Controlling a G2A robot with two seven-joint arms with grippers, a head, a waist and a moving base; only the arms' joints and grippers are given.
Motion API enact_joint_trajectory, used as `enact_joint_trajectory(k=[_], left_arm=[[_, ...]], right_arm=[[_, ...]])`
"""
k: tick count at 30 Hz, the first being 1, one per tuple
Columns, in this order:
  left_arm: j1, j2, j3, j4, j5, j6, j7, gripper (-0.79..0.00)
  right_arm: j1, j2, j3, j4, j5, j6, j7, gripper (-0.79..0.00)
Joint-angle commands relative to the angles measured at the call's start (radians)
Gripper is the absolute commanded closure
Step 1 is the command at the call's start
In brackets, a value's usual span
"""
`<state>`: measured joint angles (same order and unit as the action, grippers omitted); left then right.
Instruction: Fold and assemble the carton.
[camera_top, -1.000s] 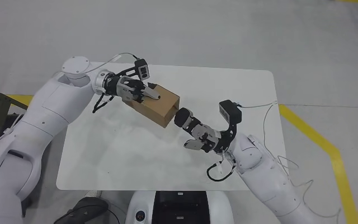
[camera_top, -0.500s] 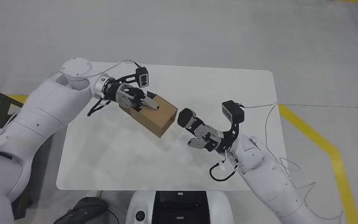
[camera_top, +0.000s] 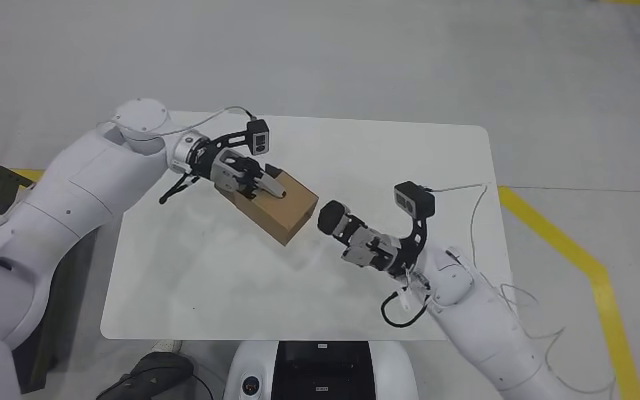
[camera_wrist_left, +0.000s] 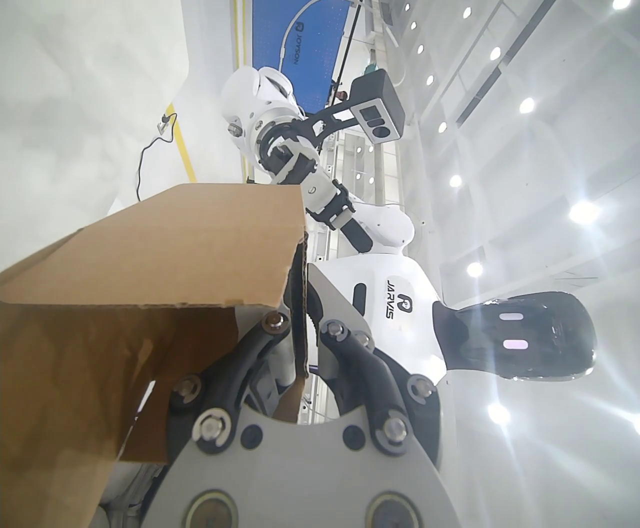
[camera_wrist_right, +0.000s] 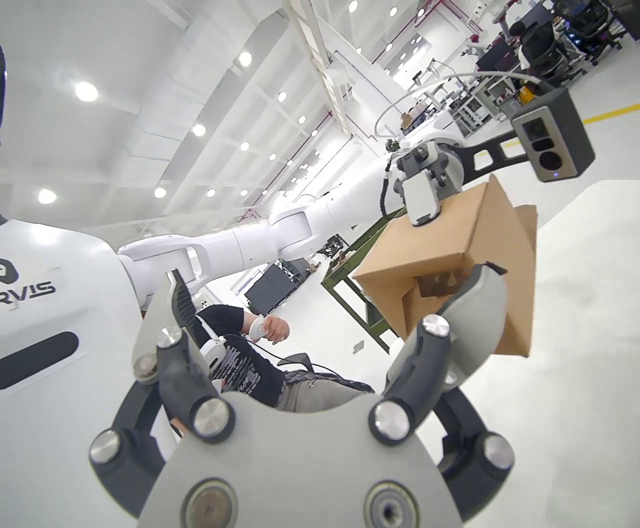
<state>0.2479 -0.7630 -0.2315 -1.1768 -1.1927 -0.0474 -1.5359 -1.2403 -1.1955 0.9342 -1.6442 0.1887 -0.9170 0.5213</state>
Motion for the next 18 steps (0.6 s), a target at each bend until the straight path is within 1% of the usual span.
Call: enact_joint_trajectory(k=[1, 7, 10, 18], left_arm=[[-0.010, -0.006, 0.016, 0.010, -0.015, -0.009, 0.000, 0.000], [-0.035, -0.023, 0.045, 0.020, -0.049, -0.040, 0.000, 0.000], [-0.047, -0.033, 0.061, 0.031, -0.029, -0.055, 0.000, 0.000], [-0.039, -0.062, 0.062, 0.031, 0.011, -0.061, 0.000, 0.000]], right_arm=[[0.001, 0.002, -0.010, -0.006, 0.046, 0.014, 0.034, -0.785], [0.021, -0.003, -0.053, 0.009, 0.136, 0.049, 0.085, -0.785], [0.040, -0.011, -0.083, 0.025, 0.181, 0.053, 0.105, -0.785], [0.085, -0.028, -0.114, 0.078, 0.249, 0.047, 0.119, -0.785]])
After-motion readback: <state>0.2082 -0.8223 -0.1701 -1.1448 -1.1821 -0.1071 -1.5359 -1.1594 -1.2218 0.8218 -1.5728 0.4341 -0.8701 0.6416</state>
